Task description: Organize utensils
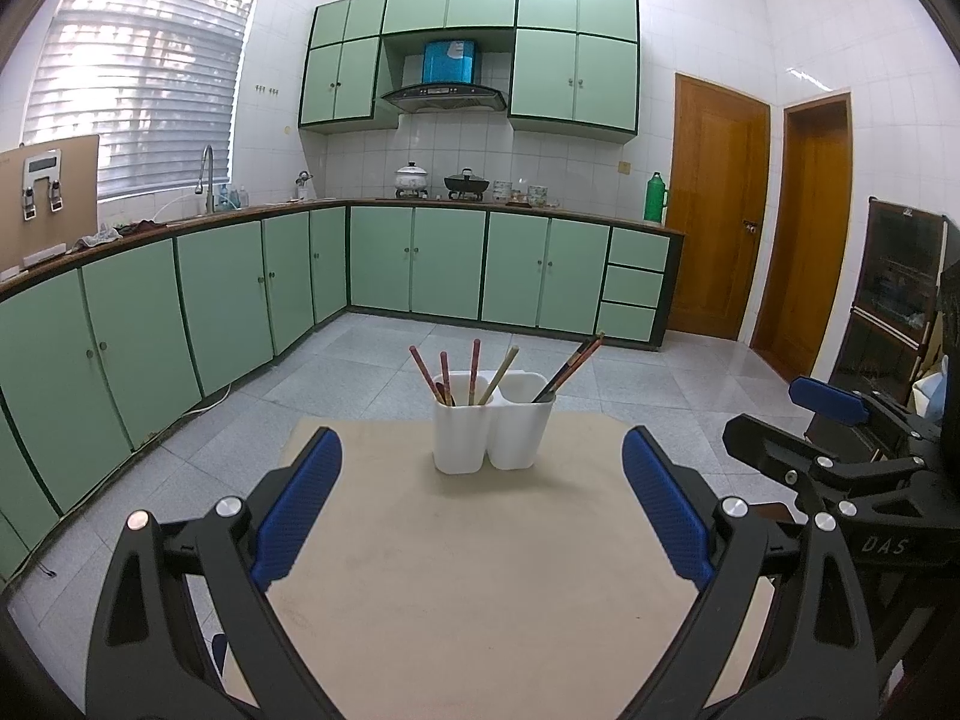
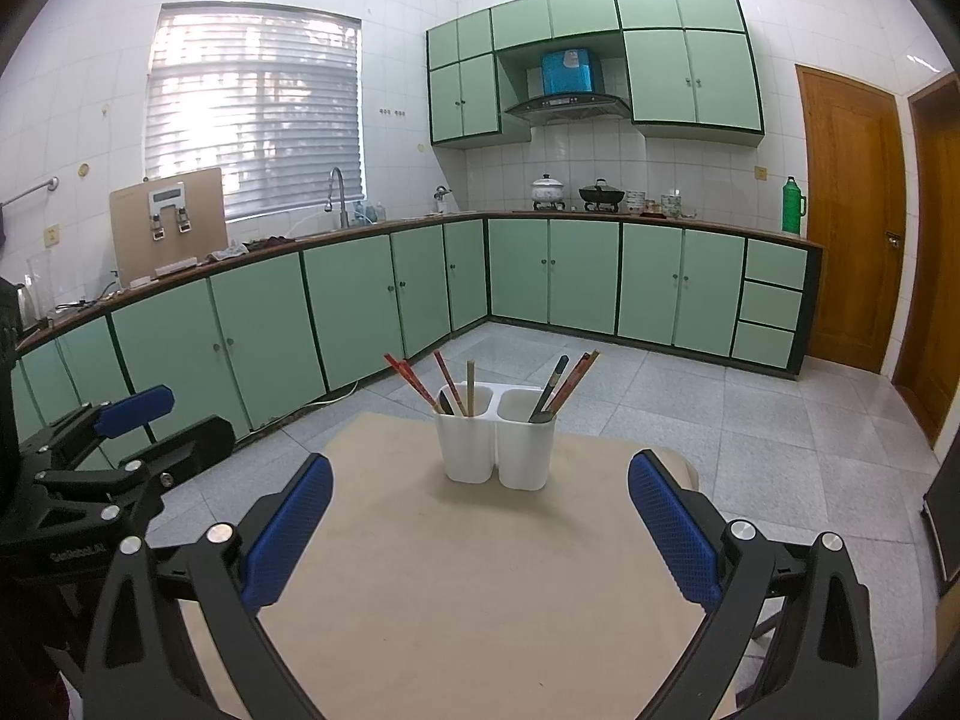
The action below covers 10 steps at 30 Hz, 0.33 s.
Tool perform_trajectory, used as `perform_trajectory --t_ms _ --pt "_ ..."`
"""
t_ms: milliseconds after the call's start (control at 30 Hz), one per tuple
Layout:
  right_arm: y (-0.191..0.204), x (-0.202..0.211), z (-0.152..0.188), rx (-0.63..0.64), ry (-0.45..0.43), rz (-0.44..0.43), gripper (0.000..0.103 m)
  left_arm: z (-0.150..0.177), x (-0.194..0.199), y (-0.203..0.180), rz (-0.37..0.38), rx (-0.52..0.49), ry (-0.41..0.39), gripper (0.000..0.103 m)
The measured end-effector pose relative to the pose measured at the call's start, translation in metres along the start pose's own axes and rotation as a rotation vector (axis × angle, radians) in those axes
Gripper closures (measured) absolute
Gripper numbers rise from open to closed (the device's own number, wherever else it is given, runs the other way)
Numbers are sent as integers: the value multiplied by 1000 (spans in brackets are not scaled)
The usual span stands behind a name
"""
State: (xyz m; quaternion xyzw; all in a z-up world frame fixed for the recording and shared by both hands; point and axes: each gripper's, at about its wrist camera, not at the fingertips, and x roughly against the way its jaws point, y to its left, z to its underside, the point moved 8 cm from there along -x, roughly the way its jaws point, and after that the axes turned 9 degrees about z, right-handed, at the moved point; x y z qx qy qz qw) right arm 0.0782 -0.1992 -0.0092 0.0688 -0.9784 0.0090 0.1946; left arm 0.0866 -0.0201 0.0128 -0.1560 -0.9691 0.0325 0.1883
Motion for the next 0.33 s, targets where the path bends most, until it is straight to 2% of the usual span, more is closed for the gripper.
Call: perform_trajectory --t_ms 333 --pt "1 0 0 1 0 1 6 0 0 1 0 1 0 11"
